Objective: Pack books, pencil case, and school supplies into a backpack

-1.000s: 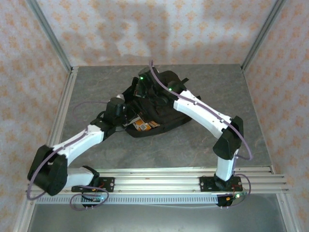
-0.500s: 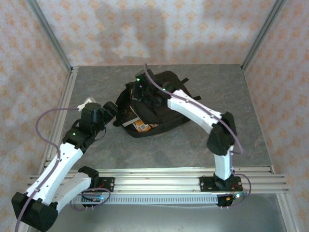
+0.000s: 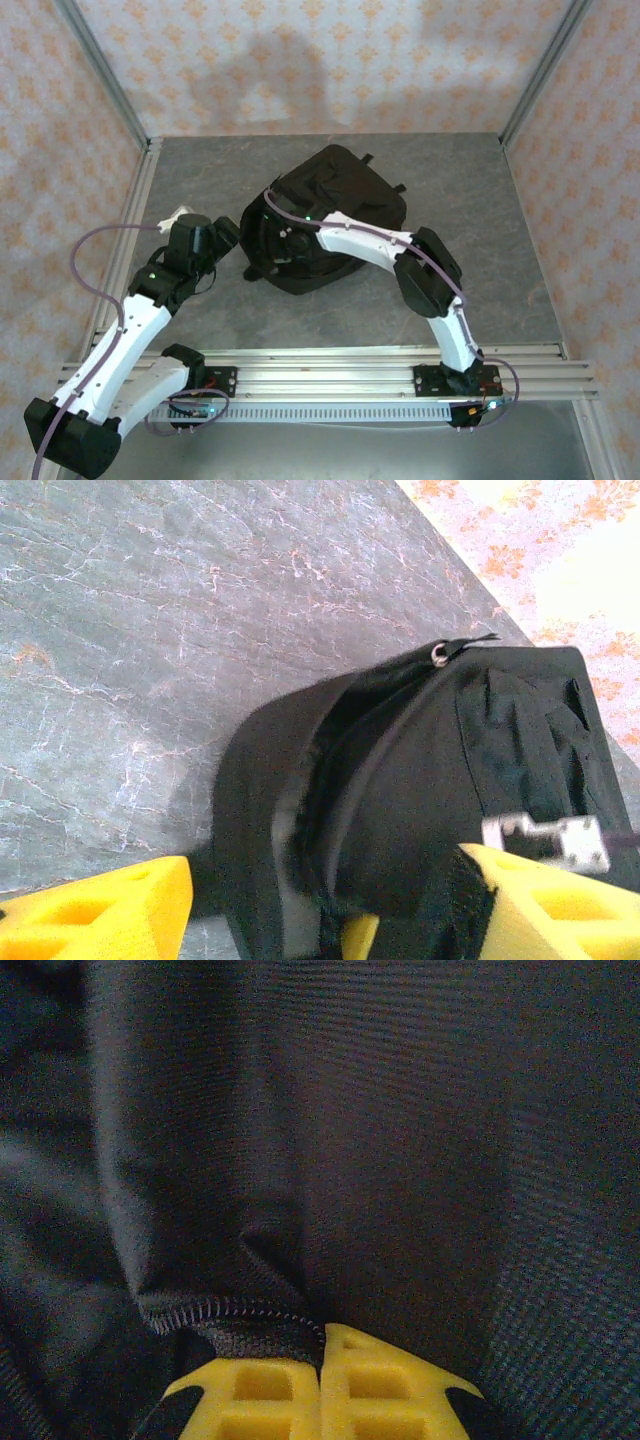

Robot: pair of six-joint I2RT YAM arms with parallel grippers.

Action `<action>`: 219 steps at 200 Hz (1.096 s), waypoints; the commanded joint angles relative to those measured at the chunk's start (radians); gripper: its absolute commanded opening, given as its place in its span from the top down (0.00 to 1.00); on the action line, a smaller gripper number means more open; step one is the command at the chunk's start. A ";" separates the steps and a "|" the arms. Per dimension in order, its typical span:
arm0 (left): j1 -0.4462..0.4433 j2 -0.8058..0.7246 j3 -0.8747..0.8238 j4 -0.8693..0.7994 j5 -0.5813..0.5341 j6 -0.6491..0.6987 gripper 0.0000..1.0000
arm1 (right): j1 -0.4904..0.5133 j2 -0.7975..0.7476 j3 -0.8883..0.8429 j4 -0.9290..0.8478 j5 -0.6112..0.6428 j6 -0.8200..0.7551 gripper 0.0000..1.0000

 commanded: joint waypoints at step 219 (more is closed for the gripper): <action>-0.121 0.302 0.027 0.175 0.151 0.008 0.36 | -0.197 -0.826 -0.605 0.057 0.219 -0.456 0.42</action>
